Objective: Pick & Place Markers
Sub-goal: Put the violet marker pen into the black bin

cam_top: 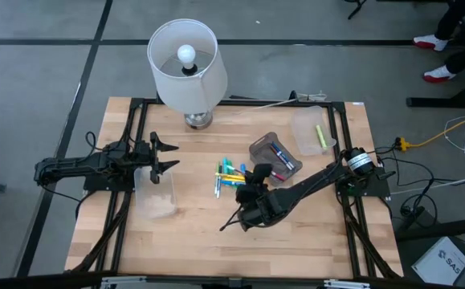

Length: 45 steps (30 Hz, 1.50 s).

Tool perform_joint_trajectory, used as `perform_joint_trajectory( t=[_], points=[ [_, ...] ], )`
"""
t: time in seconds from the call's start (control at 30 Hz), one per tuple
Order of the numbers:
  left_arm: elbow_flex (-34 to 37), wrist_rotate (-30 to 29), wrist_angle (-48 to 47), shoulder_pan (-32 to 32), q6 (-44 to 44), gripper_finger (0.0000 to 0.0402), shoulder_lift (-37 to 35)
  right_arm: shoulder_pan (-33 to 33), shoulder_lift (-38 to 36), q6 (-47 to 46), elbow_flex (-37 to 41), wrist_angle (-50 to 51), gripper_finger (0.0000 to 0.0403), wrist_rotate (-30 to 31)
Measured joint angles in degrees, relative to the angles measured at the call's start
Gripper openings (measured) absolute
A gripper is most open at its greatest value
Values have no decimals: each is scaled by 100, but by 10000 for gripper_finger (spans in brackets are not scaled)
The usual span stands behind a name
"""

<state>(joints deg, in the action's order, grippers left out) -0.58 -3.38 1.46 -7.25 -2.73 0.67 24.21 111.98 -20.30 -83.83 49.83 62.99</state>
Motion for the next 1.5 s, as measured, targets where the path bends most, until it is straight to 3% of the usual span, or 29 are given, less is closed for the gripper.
perform_joint_trajectory(
  t=[0.27,0.63,1.0,1.5],
  points=[
    [0,0,1,0,0,242,2,0,0,-926,0,804,46,46],
    [0,1,0,1,-3,242,0,-126,0,-2901,4,2423,46,-187],
    [0,0,-1,0,-4,242,2,-758,0,-3497,4,3362,46,-902],
    [0,0,1,2,0,242,0,-1005,-49,-3465,21,3730,46,-1035]
  ],
)
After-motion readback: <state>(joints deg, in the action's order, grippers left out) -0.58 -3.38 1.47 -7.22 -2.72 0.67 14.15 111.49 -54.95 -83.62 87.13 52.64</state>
